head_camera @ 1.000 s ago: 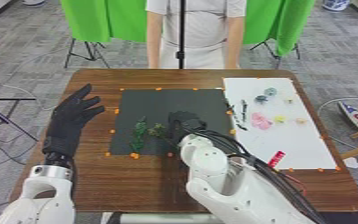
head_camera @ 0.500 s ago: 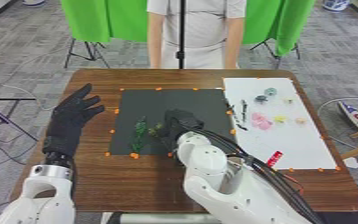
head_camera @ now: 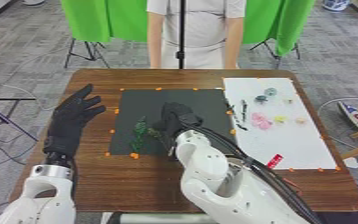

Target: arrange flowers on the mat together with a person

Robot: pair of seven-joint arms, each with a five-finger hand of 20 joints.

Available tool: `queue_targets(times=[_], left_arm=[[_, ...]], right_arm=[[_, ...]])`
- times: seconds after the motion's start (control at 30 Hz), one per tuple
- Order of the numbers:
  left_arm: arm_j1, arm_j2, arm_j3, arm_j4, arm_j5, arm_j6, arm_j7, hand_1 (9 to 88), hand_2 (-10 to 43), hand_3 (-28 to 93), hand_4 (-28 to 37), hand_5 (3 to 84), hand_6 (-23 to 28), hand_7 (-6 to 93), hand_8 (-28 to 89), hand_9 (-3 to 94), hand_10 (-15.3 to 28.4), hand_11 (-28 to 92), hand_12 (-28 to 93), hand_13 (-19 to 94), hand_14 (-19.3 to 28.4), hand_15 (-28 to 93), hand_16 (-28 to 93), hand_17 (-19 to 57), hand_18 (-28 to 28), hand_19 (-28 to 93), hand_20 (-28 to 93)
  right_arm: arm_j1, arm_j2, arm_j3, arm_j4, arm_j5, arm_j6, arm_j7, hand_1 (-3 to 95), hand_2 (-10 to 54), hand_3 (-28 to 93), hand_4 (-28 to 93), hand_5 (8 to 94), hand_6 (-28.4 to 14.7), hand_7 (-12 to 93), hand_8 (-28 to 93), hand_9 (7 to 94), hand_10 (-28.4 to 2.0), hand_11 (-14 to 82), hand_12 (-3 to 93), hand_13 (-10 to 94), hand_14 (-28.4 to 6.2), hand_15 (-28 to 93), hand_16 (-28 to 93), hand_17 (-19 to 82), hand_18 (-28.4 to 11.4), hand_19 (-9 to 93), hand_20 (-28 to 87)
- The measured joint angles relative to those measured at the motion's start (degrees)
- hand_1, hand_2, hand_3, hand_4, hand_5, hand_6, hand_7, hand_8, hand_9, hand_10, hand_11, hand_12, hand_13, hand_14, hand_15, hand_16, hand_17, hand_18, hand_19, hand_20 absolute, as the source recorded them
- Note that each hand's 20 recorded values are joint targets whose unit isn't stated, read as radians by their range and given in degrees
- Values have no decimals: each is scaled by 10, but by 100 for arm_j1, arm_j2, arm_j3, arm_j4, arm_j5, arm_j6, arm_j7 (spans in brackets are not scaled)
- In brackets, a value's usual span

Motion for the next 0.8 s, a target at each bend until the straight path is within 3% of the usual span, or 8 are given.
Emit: queue_targets(times=[0.2, 0.3, 0.4, 0.57, 0.8], left_arm=[[-49, -1, 0, 2, 0, 0, -84, 233, 72, 789, -271, 356, 72, 98, -77, 357, 181, 229, 93, 273, 258, 474, -78, -88, 270, 460, 92], [-64, -4, -1, 2, 0, 0, -107, 232, 73, 786, -273, 356, 72, 98, -77, 358, 182, 229, 93, 272, 258, 474, -78, -88, 269, 460, 92], [-70, -11, -3, 2, 0, 0, -113, 226, 73, 784, -277, 355, 70, 96, -77, 357, 182, 227, 93, 272, 258, 474, -78, -88, 269, 459, 93], [-71, -31, -11, 4, 0, -4, -112, 212, 77, 779, -281, 358, 64, 92, -79, 357, 180, 224, 92, 272, 258, 473, -77, -89, 270, 459, 93], [-60, -101, -45, 26, 31, -54, -94, 203, 73, 778, -282, 354, 46, 82, -78, 361, 175, 214, 93, 274, 255, 470, -74, -91, 254, 452, 97]], right_arm=[[9, 13, 10, -48, -42, 105, -66, 333, -15, 658, -192, 768, -17, 146, -110, 922, -123, 297, 200, 874, -98, 533, 216, 399, -246, 930, 42], [-12, 47, 69, -133, 24, 255, -106, 315, -3, 651, -189, 728, -30, 135, -108, 891, -141, 291, 200, 842, -106, 544, 210, 369, -242, 914, 22], [-96, 115, 247, -307, 252, 530, -144, 285, 13, 665, -189, 673, -37, 132, -105, 811, -166, 284, 189, 768, -130, 564, 185, 319, -238, 868, -4], [-379, 381, 849, -781, 1199, 1091, -398, 251, 34, 691, -206, 603, -34, 143, -113, 713, -176, 255, 162, 670, -151, 572, 136, 245, -225, 778, 11], [-1025, 1168, 1954, -1115, 2259, 1900, -1814, 230, 79, 788, -248, 486, -3, 179, -134, 511, -159, 194, 146, 434, -162, 465, 100, 105, -195, 552, 142]])
